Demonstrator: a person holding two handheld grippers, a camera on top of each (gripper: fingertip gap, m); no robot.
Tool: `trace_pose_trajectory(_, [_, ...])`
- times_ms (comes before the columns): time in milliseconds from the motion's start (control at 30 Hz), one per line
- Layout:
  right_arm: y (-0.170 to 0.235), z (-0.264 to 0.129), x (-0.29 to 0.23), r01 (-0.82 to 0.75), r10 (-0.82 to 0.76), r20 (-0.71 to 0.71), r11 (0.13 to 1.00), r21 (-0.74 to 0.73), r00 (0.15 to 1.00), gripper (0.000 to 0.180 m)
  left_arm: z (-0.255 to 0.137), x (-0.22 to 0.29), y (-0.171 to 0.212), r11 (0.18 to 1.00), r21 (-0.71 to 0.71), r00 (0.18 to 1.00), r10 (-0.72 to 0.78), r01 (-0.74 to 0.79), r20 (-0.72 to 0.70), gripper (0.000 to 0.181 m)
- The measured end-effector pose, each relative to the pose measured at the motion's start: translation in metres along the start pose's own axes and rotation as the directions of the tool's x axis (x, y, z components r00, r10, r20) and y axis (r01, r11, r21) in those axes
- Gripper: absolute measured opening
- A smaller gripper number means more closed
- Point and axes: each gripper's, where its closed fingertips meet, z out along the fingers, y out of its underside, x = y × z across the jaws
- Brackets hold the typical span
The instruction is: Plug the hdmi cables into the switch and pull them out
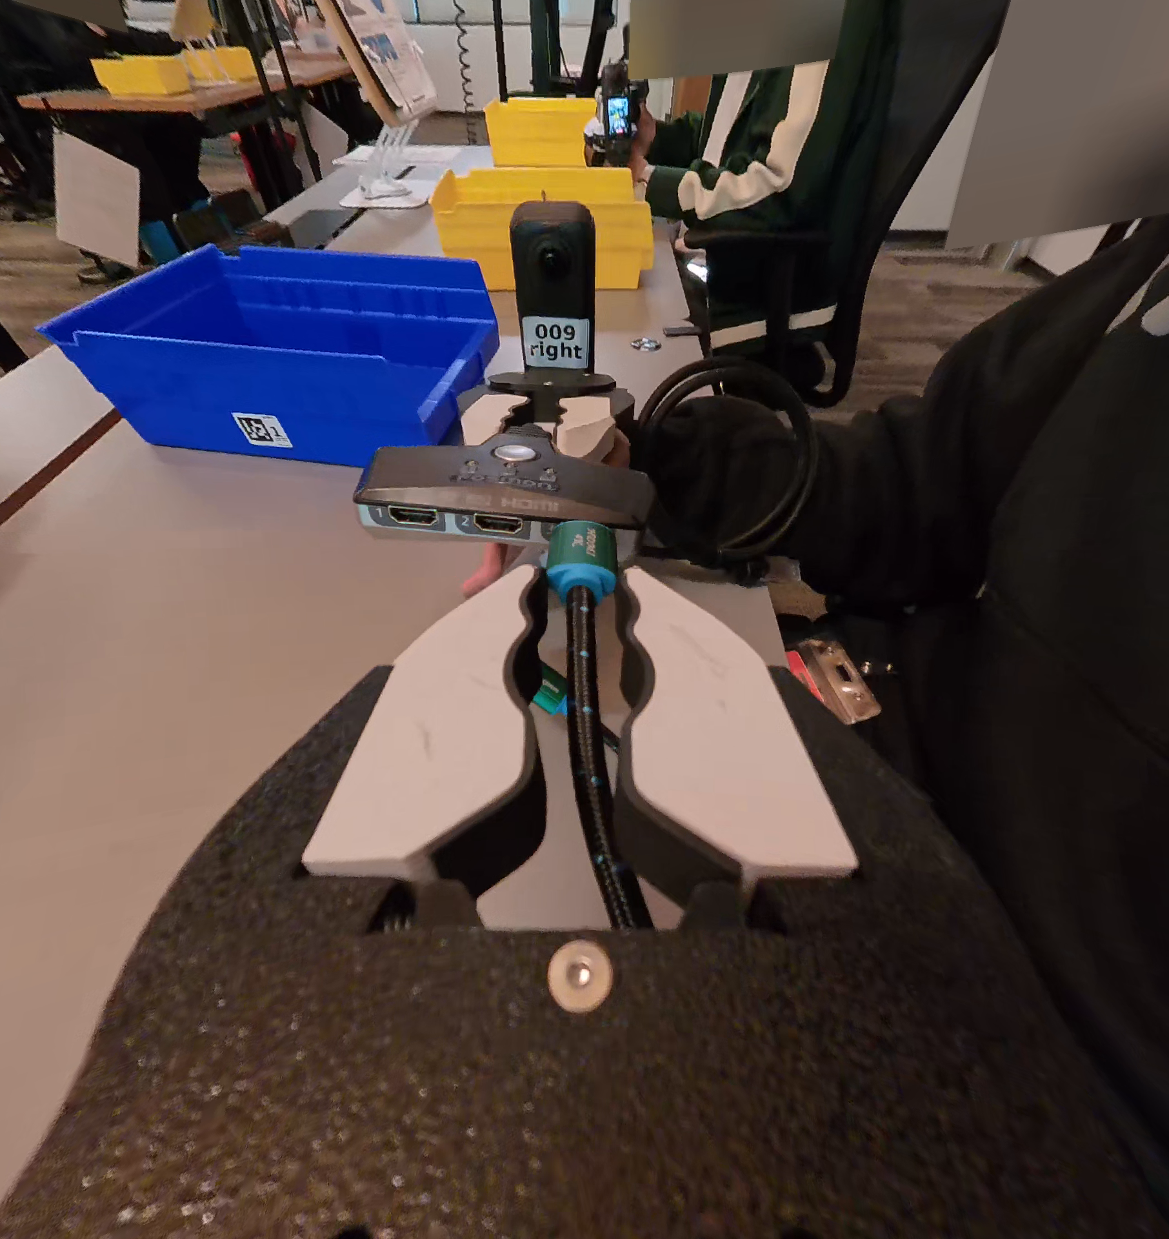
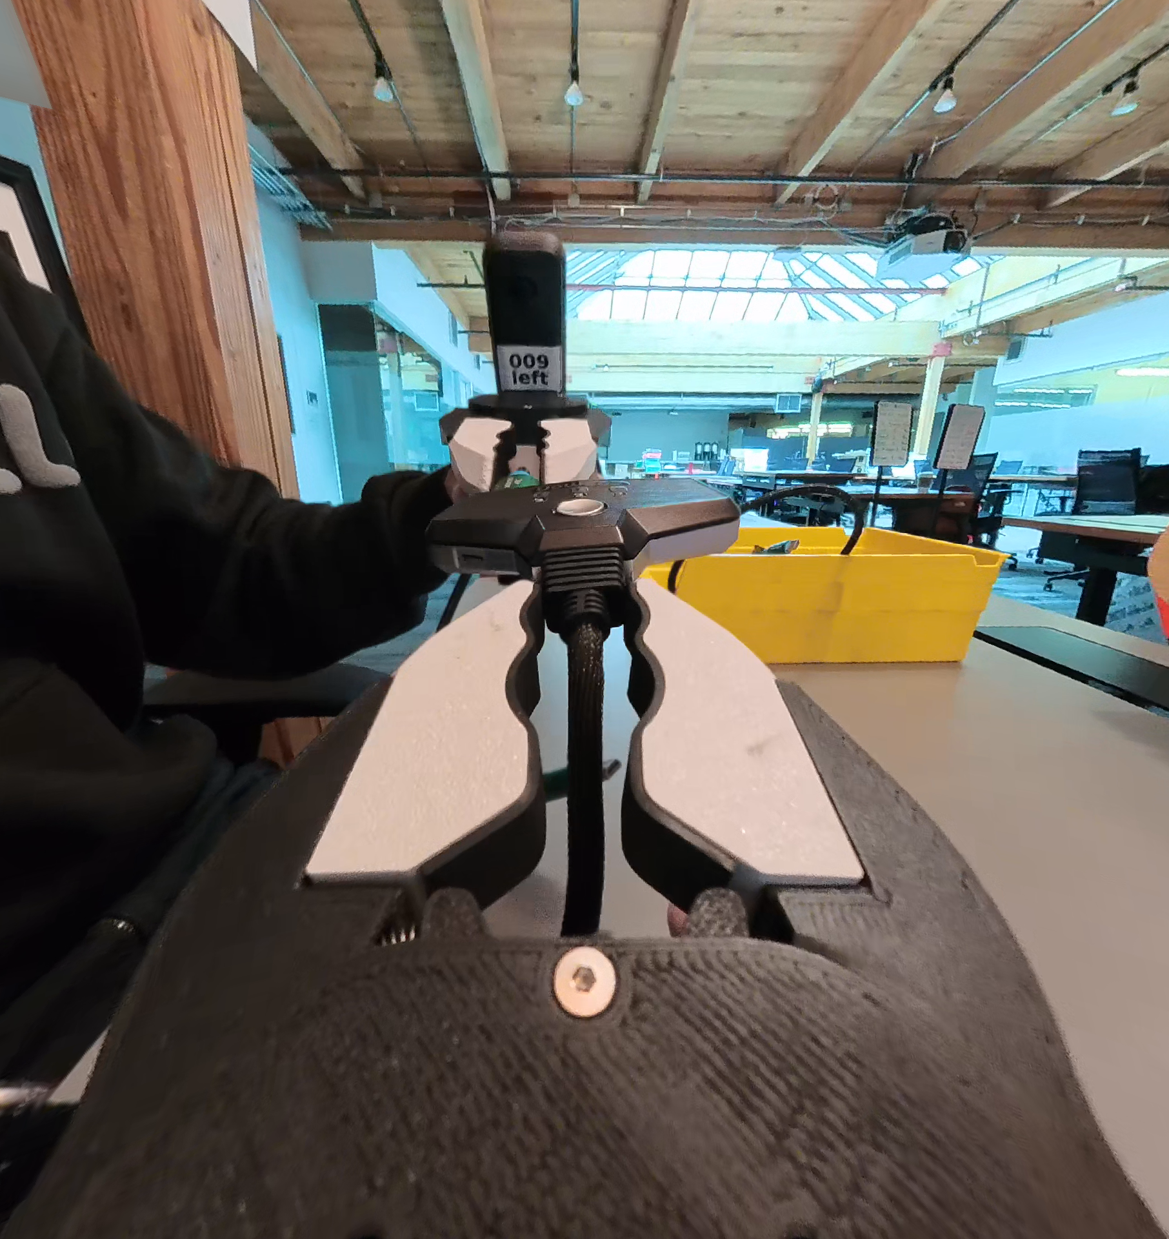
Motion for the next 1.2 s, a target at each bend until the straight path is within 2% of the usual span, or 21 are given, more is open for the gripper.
trace_pose_trajectory(333, [-0.010, -0.002, 0.006, -0.016, 0.017, -0.023, 0.997, 0.072, 1.000, 0.022, 0.003, -0.005, -0.005, 0.990, 0.124, 0.998, -0.061, 0.063, -0.015, 0.019])
trace_pose_trajectory(500, [-0.010, -0.003, 0.001, -0.007, 0.007, -0.001, 0.999, 0.043, 1.000, 0.022, 0.003, -0.002, -0.002, 0.993, 0.117, 1.000, -0.015, 0.017, -0.016, 0.019])
trace_pose_trajectory(600, [-0.014, -0.006, 0.003, -0.010, 0.011, -0.013, 0.998, 0.059, 1.000, 0.022, -0.013, -0.010, -0.017, 0.987, 0.141, 0.994, 0.060, -0.073, 0.095, 0.029])
trace_pose_trajectory(667, [-0.019, -0.014, 0.008, -0.008, 0.011, -0.037, 0.997, 0.082, 0.999, 0.022, -0.043, -0.022, -0.041, 0.970, 0.203, 0.972, 0.091, -0.136, 0.216, 0.039])
trace_pose_trajectory(733, [-0.024, -0.021, 0.012, -0.009, 0.016, -0.058, 0.994, 0.112, 0.998, 0.022, -0.084, -0.048, -0.056, 0.960, 0.218, 0.914, 0.079, -0.178, 0.398, 0.041])
trace_pose_trajectory(800, [-0.029, -0.024, 0.012, -0.001, 0.009, -0.061, 0.990, 0.142, 0.998, 0.022, -0.133, -0.092, -0.049, 0.981, 0.141, 0.766, 0.012, -0.133, 0.642, 0.038])
trace_pose_trajectory(833, [-0.031, -0.026, 0.013, -0.006, 0.016, -0.065, 0.987, 0.158, 0.998, 0.022, -0.156, -0.111, -0.037, 0.993, 0.094, 0.688, -0.023, -0.066, 0.726, 0.044])
trace_pose_trajectory(867, [-0.033, -0.028, 0.016, -0.009, 0.022, -0.075, 0.985, 0.173, 0.997, 0.022, -0.172, -0.123, -0.023, 0.998, 0.058, 0.645, -0.054, 0.014, 0.762, 0.047])
trace_pose_trajectory(900, [-0.036, -0.030, 0.016, -0.008, 0.024, -0.080, 0.982, 0.188, 0.997, 0.022, -0.179, -0.128, -0.006, 0.995, 0.024, 0.640, -0.084, 0.101, 0.764, 0.048])
trace_pose_trajectory(967, [-0.039, -0.034, 0.018, -0.004, 0.023, -0.088, 0.978, 0.209, 0.996, 0.022, -0.177, -0.125, 0.021, 0.973, -0.027, 0.681, -0.142, 0.231, 0.718, 0.054])
trace_pose_trajectory(1067, [-0.040, -0.035, 0.020, -0.002, 0.024, -0.100, 0.977, 0.213, 0.995, 0.022, -0.150, -0.115, 0.044, 0.972, -0.090, 0.719, -0.095, 0.215, 0.688, 0.054])
trace_pose_trajectory(1133, [-0.038, -0.034, 0.020, -0.003, 0.025, -0.104, 0.978, 0.208, 0.994, 0.022, -0.141, -0.119, 0.067, 0.951, -0.230, 0.681, 0.029, 0.206, 0.731, 0.052])
trace_pose_trajectory(1200, [-0.038, -0.034, 0.019, -0.002, 0.024, -0.101, 0.978, 0.210, 0.995, 0.022, -0.134, -0.123, 0.074, 0.943, -0.282, 0.657, 0.101, 0.176, 0.747, 0.043])
